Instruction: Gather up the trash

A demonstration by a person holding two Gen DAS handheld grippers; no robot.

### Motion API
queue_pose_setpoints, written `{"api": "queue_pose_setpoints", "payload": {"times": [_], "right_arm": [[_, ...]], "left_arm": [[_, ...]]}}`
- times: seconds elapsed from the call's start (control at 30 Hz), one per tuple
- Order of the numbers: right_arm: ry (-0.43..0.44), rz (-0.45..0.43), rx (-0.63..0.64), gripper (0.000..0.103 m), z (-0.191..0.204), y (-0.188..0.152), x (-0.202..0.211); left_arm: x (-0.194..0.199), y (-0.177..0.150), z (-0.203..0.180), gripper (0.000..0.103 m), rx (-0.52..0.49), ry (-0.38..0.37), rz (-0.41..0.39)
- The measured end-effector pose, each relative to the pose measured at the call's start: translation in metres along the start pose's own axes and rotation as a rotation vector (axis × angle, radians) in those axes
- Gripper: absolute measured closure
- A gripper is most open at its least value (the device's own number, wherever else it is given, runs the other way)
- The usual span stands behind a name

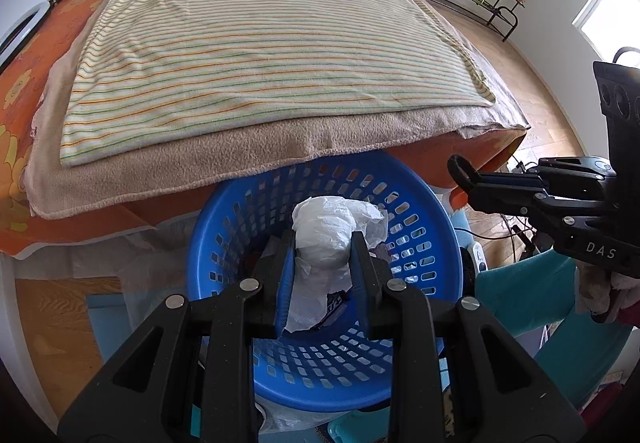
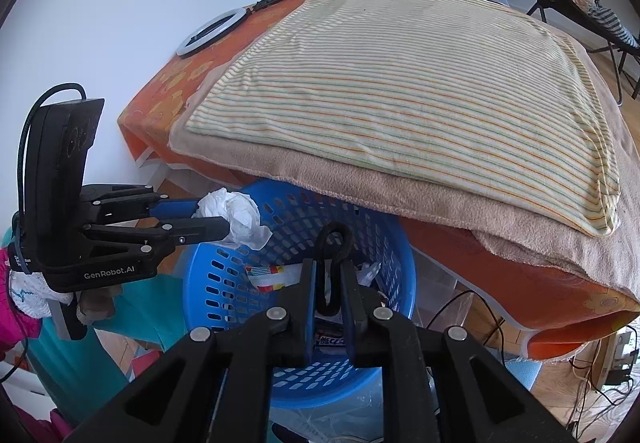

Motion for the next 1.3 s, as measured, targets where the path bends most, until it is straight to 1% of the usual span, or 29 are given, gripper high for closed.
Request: {"api": "queue_pose_setpoints", "payload": {"times": [0.07,0.27,0.3,0.37,0.4,0.47,0.5,0.53,0.57,0.73,0.83,0.93,0.97,1.0,1.03,1.07,1.13,1.17,1.3], "right_arm": [[0.003,0.008,0.0,0.091,0.001,-0.003,-0.003],[0.011,0.044,0.0,0.089,0.004,-0.012,-0.015],[0.013,0.049,-0.001,0.087,0.004,-0.012,-0.016],[0.012,0.051,-0.005,0.072,0.004,-0.014,-0.017],[0.014,0.052,-0.006,0.072,0.004,-0.015,-0.017],[0.01,0.056,-0.002,0.072,0.005,-0.015,-0.018],[0.01,0.057,-0.001,0.069,0.005,-0.015,-0.018],[0.011,0.057,-0.003,0.064,0.005,-0.016,-0.018],[0.016,0.056,-0.006,0.061,0.005,-0.016,-0.018],[0.015,0.057,-0.006,0.055,0.004,-0.017,-0.019],[0.008,0.059,-0.008,0.051,0.005,-0.017,-0.02],[-0.004,0.066,-0.011,0.049,0.003,-0.017,-0.02],[-0.009,0.067,-0.013,0.04,0.002,-0.017,-0.02],[-0.015,0.064,-0.017,0.035,0.001,-0.017,-0.019],[-0.018,0.058,-0.023,0.027,0.0,-0.017,-0.018],[-0.018,0.052,-0.03,0.024,-0.002,-0.017,-0.016],[-0.025,0.047,-0.041,0.02,-0.005,-0.015,-0.014],[-0.033,0.046,-0.046,0.018,-0.006,-0.014,-0.013],[-0.047,0.043,-0.069,0.017,-0.012,-0.01,-0.01]], "left_arm": [[-0.004,-0.002,0.002,0.078,0.003,-0.002,0.013],[-0.012,-0.008,0.004,0.078,0.001,0.023,0.043],[-0.012,-0.008,0.005,0.078,0.0,0.028,0.043],[-0.012,-0.009,0.006,0.077,0.004,0.037,0.047],[-0.012,-0.009,0.007,0.077,0.006,0.041,0.049],[-0.013,-0.01,0.009,0.065,0.014,0.056,0.05],[-0.013,-0.011,0.01,0.062,0.02,0.06,0.049],[-0.013,-0.011,0.011,0.06,0.024,0.056,0.049],[-0.014,-0.011,0.011,0.06,0.027,0.055,0.052],[-0.014,-0.013,0.012,0.059,0.028,0.069,0.056],[-0.014,-0.013,0.012,0.043,0.035,0.081,0.047],[-0.012,-0.012,0.013,0.043,0.038,0.085,0.041],[-0.011,-0.011,0.013,0.043,0.04,0.087,0.039],[-0.01,-0.011,0.014,0.043,0.042,0.089,0.036],[-0.009,-0.01,0.014,0.042,0.044,0.09,0.032],[-0.008,-0.009,0.014,0.04,0.046,0.092,0.028],[-0.005,-0.008,0.015,0.034,0.049,0.102,0.015],[-0.003,-0.006,0.015,0.033,0.05,0.105,0.005],[0.005,0.002,0.013,0.033,0.045,0.113,-0.026]]}}
Point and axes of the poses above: each gripper's, at about its wrist camera, not at the fingertips, and x roughly against the way its jaws point, z to its left, y to its top, the point moved 3 cm from there along -x, roughly the way its jaws point, and after that the axes turned 13 degrees about -y, right-handed, at the moved point
